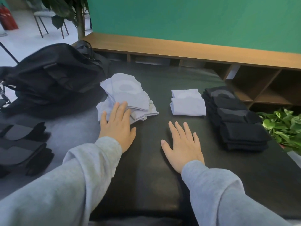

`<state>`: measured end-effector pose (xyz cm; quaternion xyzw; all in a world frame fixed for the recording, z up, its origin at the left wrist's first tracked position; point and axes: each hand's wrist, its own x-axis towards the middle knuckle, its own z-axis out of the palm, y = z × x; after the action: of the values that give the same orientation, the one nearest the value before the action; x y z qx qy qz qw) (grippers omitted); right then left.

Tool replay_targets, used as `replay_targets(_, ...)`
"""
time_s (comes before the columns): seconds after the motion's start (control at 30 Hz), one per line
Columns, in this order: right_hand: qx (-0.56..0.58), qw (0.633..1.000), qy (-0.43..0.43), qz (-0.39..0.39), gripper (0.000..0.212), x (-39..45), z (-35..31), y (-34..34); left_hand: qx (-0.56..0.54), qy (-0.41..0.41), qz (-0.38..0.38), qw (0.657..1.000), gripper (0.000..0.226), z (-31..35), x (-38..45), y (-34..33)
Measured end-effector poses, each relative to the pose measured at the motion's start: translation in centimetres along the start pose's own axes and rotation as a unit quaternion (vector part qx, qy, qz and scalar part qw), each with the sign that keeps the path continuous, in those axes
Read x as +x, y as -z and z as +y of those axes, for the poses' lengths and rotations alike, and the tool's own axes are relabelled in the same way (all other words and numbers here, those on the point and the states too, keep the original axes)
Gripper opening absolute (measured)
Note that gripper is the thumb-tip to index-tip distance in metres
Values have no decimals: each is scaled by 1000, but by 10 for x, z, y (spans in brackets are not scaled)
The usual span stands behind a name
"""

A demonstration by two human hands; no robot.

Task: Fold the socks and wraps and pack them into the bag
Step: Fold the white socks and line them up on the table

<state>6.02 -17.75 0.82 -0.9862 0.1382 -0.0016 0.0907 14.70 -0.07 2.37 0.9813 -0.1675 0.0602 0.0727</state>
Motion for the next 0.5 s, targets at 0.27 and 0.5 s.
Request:
replay_targets(0.27, 9, 1000, 2, -5, 61, 1, 0, -1, 29, -37, -12, 999, 59, -2, 10, 9)
replay_targets(0.5, 4, 1000, 8, -5, 58, 3, 1, -2, 46, -27, -15, 998, 54, 0, 14, 8)
